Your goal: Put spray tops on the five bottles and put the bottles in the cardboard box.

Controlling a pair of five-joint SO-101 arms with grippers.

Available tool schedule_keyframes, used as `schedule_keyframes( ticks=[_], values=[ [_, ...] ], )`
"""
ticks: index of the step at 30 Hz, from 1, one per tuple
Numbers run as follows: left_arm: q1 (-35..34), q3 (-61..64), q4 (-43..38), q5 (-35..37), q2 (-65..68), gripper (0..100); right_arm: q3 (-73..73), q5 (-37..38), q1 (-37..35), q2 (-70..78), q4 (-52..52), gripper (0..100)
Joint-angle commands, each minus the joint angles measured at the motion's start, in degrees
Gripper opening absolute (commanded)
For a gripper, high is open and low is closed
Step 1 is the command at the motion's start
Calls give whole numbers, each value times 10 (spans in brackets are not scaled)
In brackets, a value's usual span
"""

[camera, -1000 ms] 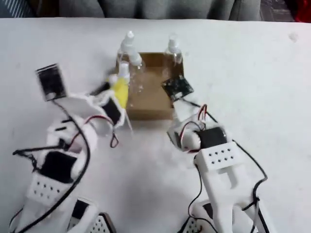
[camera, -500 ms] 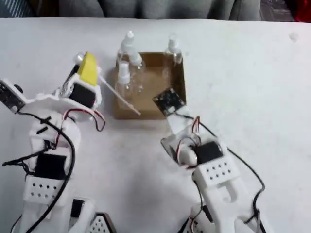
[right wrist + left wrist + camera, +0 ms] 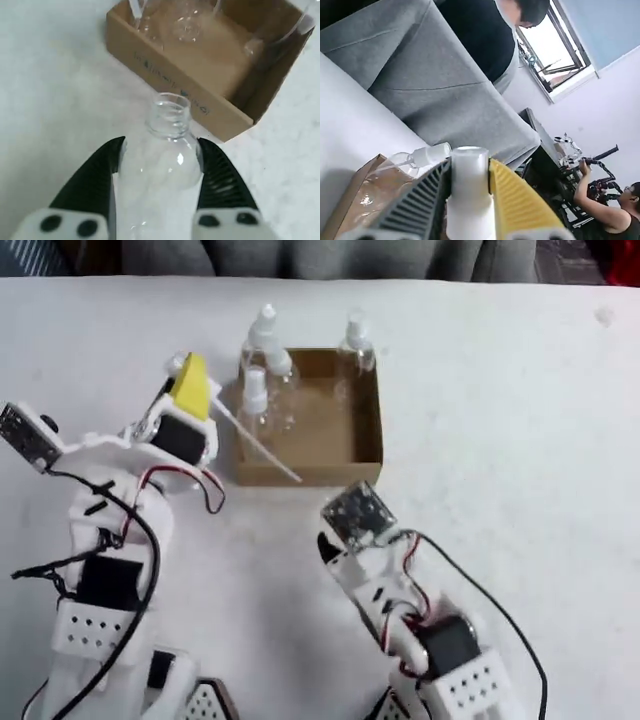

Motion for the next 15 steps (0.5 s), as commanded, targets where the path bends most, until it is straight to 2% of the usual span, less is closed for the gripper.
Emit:
schedule_keyframes(
  ticks=[1,5,11,15],
  values=[
    [10,-5,-14,8,-17,22,28,18,-4,-103,-8,15],
    [10,-4,-14,8,-17,22,42,19,-6,-160,15,15],
    [64,4,-3,4,-19,22,44,19,-42,-155,23,15],
    [73,4,-2,4,-18,22,44,19,-44,-155,24,15]
  ],
)
